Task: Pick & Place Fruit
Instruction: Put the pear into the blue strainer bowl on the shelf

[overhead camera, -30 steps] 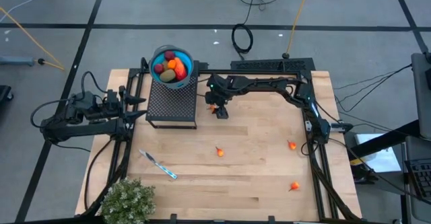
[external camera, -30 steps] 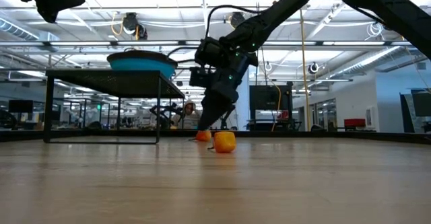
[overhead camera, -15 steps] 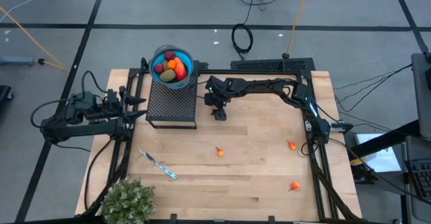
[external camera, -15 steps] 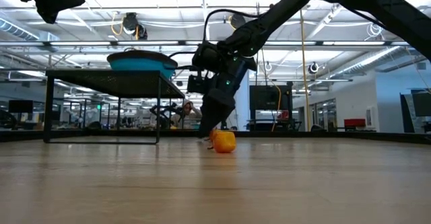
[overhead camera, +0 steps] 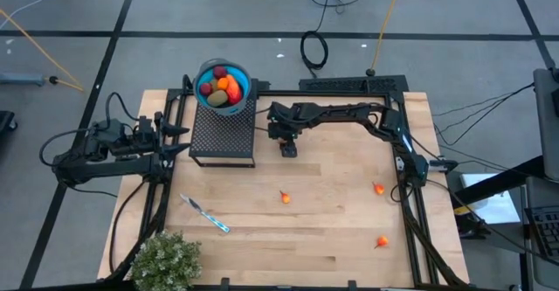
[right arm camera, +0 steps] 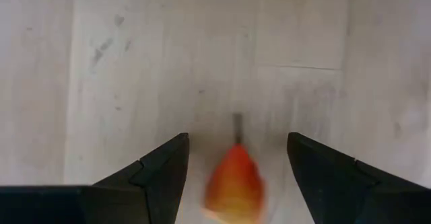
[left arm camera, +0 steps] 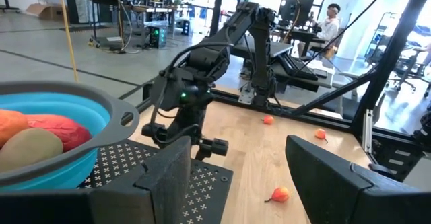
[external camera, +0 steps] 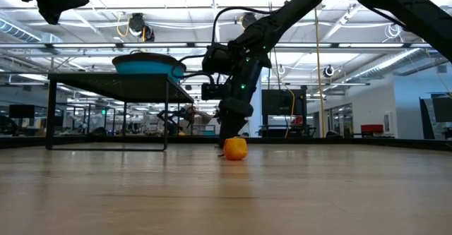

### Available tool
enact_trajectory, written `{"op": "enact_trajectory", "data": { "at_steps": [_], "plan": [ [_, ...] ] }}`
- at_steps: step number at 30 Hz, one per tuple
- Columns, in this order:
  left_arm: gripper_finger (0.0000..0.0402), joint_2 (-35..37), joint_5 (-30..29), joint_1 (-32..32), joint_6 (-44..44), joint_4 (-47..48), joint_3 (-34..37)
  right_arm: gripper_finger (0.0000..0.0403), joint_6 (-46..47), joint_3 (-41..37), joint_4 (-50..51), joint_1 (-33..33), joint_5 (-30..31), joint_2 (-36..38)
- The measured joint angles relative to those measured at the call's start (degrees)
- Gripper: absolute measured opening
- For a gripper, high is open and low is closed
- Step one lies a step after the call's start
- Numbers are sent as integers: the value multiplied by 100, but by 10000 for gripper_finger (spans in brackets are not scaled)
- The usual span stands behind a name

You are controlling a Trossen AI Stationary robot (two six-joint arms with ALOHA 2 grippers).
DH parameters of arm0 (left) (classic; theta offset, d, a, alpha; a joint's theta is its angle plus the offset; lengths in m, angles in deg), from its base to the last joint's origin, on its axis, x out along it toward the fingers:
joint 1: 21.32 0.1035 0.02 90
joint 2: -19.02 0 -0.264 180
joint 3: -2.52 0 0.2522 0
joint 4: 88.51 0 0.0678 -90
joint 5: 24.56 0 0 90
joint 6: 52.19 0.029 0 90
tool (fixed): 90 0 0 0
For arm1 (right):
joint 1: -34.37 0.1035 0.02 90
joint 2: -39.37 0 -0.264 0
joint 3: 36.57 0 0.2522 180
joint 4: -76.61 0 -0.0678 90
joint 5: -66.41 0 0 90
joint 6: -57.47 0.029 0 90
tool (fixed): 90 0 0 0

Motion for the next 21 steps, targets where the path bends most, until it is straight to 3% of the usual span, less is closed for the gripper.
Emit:
{"op": "enact_trajectory", "data": {
  "at_steps": [15,21],
  "plan": [
    [243,-1,0,0,-1,0,0,247,190,7,467,105,161,0],
    [243,1,36,1,-1,0,0,247,154,9,655,109,533,9]
  ]
}}
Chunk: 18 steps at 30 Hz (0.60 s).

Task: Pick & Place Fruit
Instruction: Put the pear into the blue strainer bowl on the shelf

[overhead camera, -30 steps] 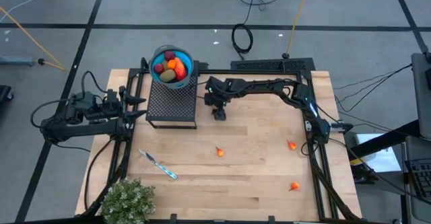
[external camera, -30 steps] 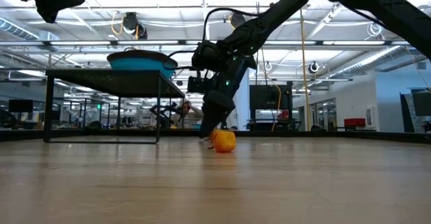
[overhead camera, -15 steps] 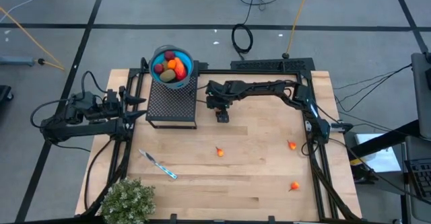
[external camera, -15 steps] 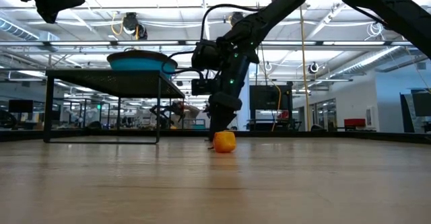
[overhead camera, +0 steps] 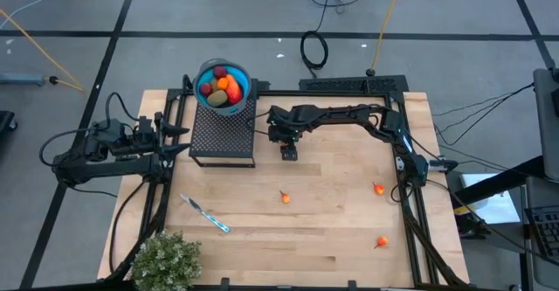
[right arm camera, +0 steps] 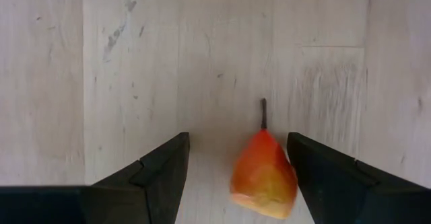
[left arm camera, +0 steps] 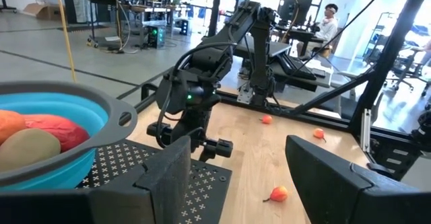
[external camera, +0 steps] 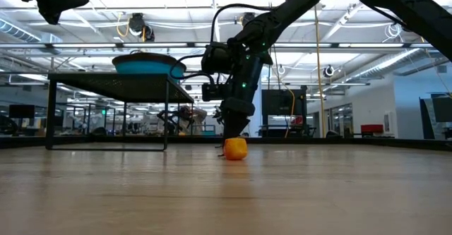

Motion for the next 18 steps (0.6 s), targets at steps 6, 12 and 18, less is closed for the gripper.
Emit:
{"op": "enact_trajectory", "data": {
  "at_steps": [6,12,18],
  "plan": [
    [243,0,3,-1,0,0,0,243,14,0,48,-4,11,0],
    [243,0,3,0,0,0,0,198,14,2,215,-4,29,0],
    [243,0,3,1,0,0,0,139,14,4,291,-5,52,2]
  ]
}}
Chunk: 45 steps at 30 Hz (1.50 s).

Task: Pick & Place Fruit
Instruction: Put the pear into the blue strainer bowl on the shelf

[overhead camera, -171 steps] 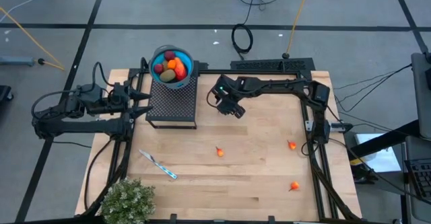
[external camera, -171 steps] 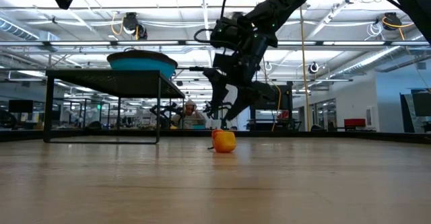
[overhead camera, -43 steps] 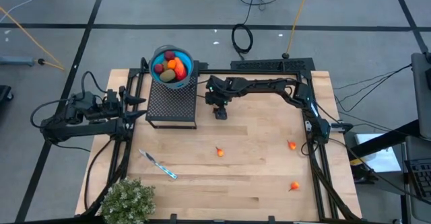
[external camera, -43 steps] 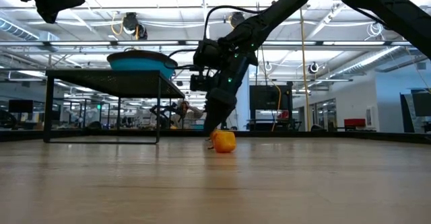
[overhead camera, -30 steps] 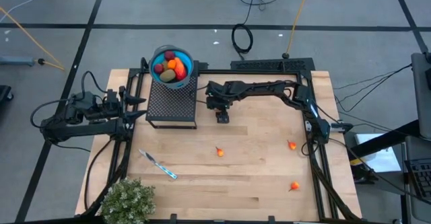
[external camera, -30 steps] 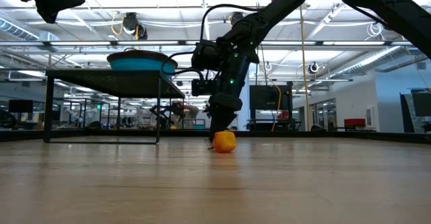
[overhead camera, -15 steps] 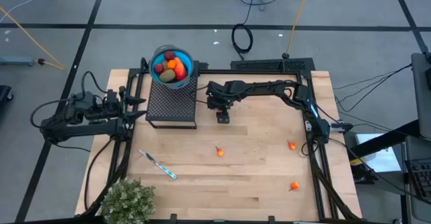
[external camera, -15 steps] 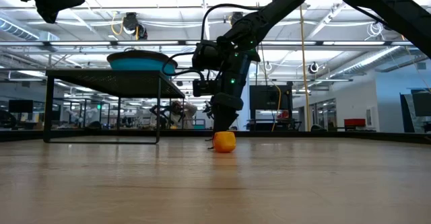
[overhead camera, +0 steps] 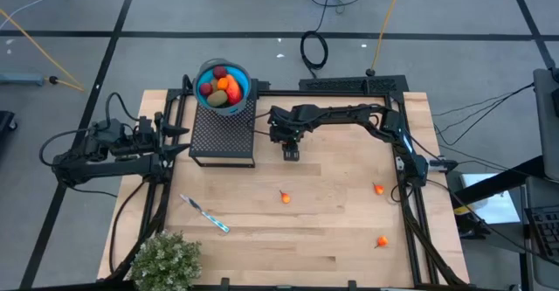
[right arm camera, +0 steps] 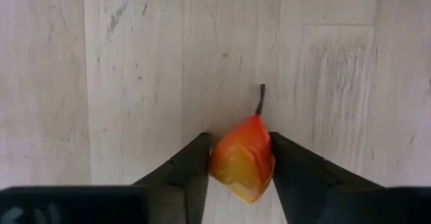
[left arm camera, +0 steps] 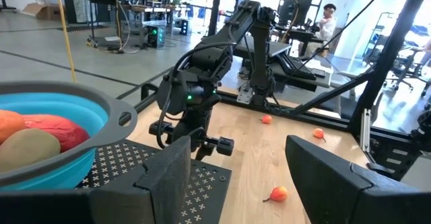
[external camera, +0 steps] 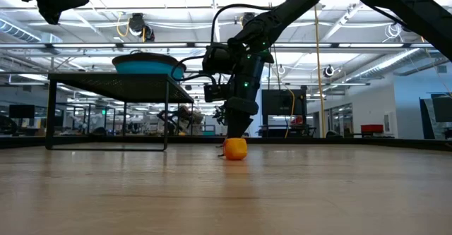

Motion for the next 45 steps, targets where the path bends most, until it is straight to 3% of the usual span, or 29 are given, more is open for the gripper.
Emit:
{"op": "enact_trajectory", "data": {
  "at_steps": [4,11,16,23,31,40,45],
  "plan": [
    [243,0,0,-1,-2,0,0,117,0,0,24,0,77,0],
    [243,-5,-55,-2,-276,-108,0,118,61,-29,386,-10,392,209],
    [243,-9,-58,-2,-491,-686,0,110,159,-7,800,12,192,819],
    [243,-330,-74,0,-407,-1525,2,110,613,-15,734,10,-1246,1909],
    [243,-1477,-60,0,-275,-2251,2,104,1159,-11,-347,-10,-2344,2901],
    [243,-2913,-52,-66,-278,-3534,-73,106,1225,-13,-1323,-33,-3274,3425],
    [243,-3558,-42,-273,-278,-3993,-272,103,1309,-13,-1847,-32,-4485,3553]
  ]
}}
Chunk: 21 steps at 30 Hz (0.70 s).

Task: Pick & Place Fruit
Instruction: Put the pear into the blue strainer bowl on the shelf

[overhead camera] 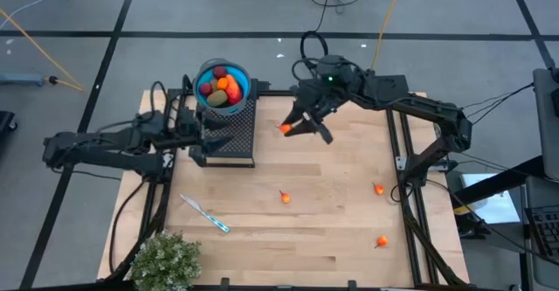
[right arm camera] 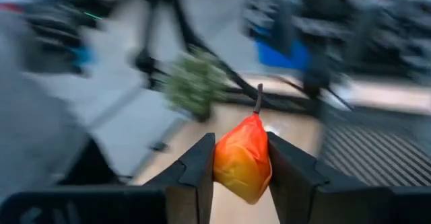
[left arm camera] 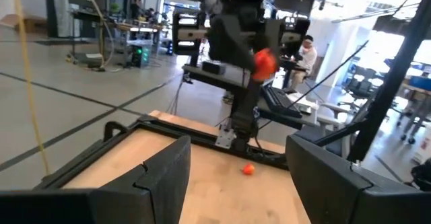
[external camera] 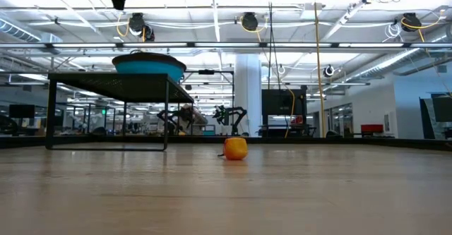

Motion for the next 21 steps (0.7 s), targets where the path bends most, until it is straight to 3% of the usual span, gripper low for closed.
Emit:
{"op": "enact_trajectory", "data": {
  "at_steps": [9,15,21],
  "plan": [
    [243,-692,-13,-391,0,-66,-408,101,773,2,-1248,37,-2704,5],
    [243,-920,-118,-570,0,-196,-508,104,1515,0,-2605,259,-3511,21],
    [243,-964,-315,-690,46,-213,-510,102,1999,2,-3719,477,-3813,110]
  ]
}}
